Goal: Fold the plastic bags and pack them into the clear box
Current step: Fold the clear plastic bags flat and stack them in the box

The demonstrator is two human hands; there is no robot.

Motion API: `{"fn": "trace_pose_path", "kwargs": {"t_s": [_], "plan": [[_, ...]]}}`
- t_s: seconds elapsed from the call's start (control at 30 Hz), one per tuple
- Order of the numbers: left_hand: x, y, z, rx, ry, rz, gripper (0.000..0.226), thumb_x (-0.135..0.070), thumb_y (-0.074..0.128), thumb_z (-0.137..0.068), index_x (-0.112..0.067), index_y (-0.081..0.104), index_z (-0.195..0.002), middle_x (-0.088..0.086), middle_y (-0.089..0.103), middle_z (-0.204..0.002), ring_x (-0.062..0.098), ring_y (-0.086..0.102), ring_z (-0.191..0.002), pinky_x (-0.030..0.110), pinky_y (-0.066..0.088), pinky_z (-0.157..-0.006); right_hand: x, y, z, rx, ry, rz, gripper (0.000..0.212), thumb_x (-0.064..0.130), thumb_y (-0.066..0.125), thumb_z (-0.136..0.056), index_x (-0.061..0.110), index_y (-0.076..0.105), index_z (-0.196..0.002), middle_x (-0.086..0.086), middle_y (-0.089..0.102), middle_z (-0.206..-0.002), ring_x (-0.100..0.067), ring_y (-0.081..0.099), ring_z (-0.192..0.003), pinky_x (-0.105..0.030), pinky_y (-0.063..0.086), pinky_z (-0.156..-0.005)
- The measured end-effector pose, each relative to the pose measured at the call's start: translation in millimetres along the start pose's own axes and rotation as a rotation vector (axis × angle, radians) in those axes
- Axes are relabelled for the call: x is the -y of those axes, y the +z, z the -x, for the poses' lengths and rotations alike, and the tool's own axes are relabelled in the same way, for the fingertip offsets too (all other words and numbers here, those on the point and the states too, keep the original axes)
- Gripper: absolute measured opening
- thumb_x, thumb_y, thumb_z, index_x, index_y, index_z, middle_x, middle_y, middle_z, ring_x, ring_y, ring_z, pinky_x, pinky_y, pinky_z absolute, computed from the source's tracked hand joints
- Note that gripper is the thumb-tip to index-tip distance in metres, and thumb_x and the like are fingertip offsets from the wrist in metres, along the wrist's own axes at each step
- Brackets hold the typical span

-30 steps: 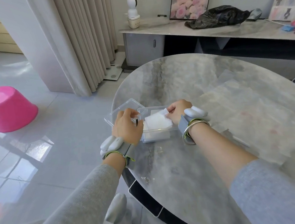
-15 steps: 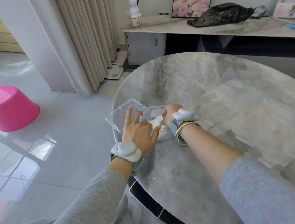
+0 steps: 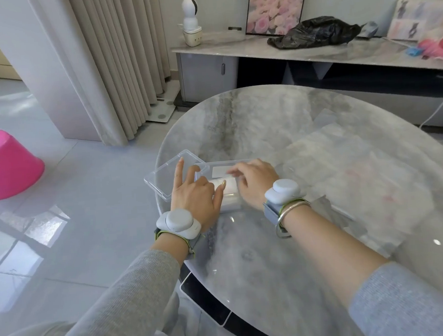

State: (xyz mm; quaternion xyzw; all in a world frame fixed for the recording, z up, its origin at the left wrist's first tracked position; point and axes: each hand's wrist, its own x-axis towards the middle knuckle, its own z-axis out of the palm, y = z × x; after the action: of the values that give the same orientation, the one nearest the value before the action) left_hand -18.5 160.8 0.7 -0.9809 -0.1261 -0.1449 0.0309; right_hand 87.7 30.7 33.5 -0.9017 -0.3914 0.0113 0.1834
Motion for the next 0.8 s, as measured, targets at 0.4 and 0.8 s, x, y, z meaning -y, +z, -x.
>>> {"fn": "trace_pose_path", "kwargs": {"t_s": [0.4, 0.8], "plan": [[-43, -11, 17, -0.199, 0.175, 0.156, 0.037, -0.031, 0.036, -0.093, -0.012, 0.066, -0.100, 0.003, 0.065, -0.096, 0.029, 0.057, -0.094, 0.041, 0.035, -0.098, -131, 16, 144, 0.180, 0.617, 0.247, 0.073, 0.053, 0.028, -0.098, 0.009, 0.006, -0.152, -0.011, 0.001, -0.161, -0.025, 0.003, -0.148, -0.038, 0.010, -0.119], [-92, 5, 74, 0.018, 0.434, 0.268, 0.036, -0.016, 0.064, -0.078, -0.017, 0.063, -0.114, -0.002, 0.063, -0.113, 0.020, 0.062, -0.096, 0.032, 0.048, -0.090, -66, 22, 217, 0.147, 0.366, 0.317, 0.049, 0.042, 0.068, -0.078, 0.011, 0.066, -0.117, -0.007, 0.065, -0.123, -0.027, 0.053, -0.125, -0.037, 0.049, -0.095]]}}
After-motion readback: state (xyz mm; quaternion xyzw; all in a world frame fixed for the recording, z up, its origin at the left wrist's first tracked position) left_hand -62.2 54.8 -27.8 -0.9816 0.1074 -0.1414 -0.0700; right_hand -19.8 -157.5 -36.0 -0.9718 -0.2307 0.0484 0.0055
